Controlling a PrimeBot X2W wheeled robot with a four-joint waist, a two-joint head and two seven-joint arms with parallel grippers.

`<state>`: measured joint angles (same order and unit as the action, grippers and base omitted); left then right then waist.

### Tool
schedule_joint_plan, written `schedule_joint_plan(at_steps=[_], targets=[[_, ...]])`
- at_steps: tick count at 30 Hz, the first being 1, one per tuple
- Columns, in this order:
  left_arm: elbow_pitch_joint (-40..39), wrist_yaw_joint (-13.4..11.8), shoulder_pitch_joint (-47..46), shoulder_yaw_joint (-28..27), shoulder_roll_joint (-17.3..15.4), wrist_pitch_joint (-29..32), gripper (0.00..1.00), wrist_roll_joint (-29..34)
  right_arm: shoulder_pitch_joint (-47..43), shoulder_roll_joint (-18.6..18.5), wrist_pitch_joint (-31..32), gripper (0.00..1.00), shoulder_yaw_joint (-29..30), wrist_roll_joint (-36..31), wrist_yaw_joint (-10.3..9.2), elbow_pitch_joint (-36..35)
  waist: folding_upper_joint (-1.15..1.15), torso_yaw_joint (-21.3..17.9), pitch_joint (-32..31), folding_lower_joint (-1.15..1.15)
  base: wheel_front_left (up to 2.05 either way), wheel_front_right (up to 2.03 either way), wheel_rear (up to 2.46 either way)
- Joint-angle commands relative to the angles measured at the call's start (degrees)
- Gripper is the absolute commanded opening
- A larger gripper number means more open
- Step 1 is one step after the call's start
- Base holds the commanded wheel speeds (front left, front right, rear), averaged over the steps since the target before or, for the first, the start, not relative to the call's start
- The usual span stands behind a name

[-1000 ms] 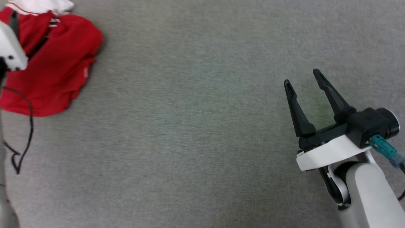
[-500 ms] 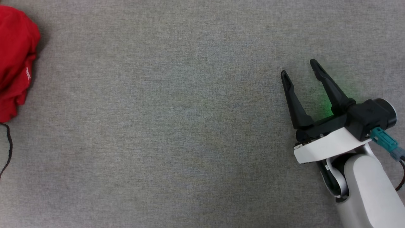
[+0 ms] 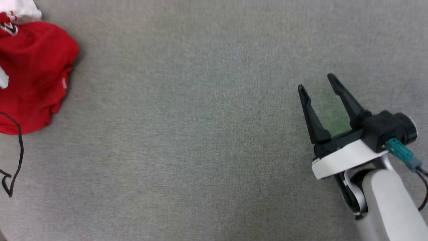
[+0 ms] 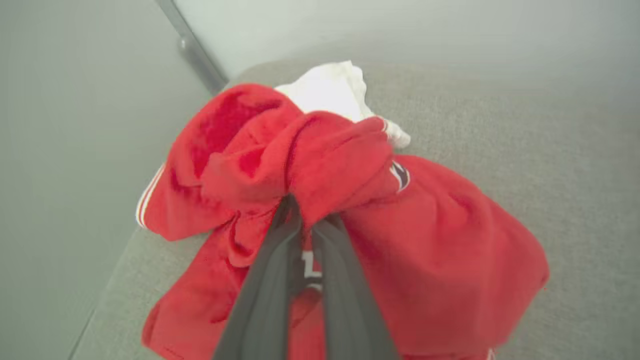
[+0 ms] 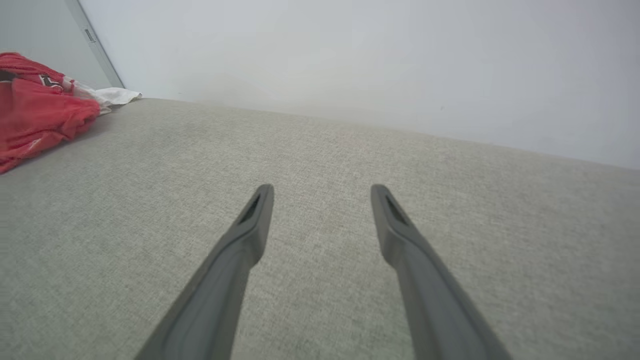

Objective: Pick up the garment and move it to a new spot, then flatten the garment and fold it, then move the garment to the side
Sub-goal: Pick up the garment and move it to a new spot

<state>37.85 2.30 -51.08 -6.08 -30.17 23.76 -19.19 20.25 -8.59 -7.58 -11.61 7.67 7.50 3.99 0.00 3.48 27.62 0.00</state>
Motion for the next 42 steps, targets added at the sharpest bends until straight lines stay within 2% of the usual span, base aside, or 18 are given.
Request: schedule_joint_plan(at_steps=[1,8,14,19,24,29,32,36,42], targets=[[-0.21,-0.1,-0.59,0.34,0.29,-1.85,0.0,0.48,-1.2,0.35,0.05,1.0,0.21,0.01,-0.02,0.21,0.0,0.65,-3.13,0.0,0.0,0.0,0.0],[-0.35,-1.17,-3.52,3.39,2.33,-16.85,0.0,4.37,-5.03,1.68,0.53,1.0,2.07,0.08,-0.02,0.57,0.0,0.59,-9.88,0.0,0.0,0.0,0.0],[-1.43,-1.57,-4.06,6.26,6.35,-24.18,0.0,5.76,-8.02,3.11,1.25,1.0,3.7,-0.53,-0.02,0.05,0.0,-0.79,-14.45,0.0,0.0,0.0,0.0],[-3.21,-0.86,-1.92,8.27,10.54,-26.61,0.0,4.8,-9.55,3.86,1.55,1.0,4.39,-0.69,-0.02,-0.04,0.0,-3.16,-17.83,0.0,0.0,0.0,0.0],[-6.33,0.19,0.92,11.4,16.07,-27.38,0.0,3.83,-11.27,4.54,2.08,1.0,5.44,-0.82,-0.02,-0.38,0.0,-5.86,-20.25,0.0,0.0,0.0,0.0],[-9.24,1.73,4.96,15.73,22.11,-27.14,0.0,2.72,-13.0,5.05,2.76,1.0,6.17,-0.81,-0.02,-0.67,0.0,-8.91,-21.57,0.0,0.0,0.0,0.0],[-10.26,2.7,7.73,18.83,24.65,-27.15,0.0,2.0,-13.58,5.24,3.07,1.0,6.56,-0.83,-0.02,-1.02,0.0,-10.26,-21.42,0.0,0.0,0.0,0.0],[-11.65,3.12,12.88,23.64,26.45,-27.42,0.0,0.7,-14.21,5.42,3.18,1.0,7.03,-0.59,-0.02,-1.36,0.0,-11.44,-20.75,0.0,0.0,0.0,0.0],[-11.39,2.21,23.35,30.26,27.12,-28.0,0.0,-0.47,-14.46,5.59,2.87,1.0,7.32,-0.33,-0.02,-1.33,0.0,-11.68,-19.73,0.0,0.0,0.0,0.0]])
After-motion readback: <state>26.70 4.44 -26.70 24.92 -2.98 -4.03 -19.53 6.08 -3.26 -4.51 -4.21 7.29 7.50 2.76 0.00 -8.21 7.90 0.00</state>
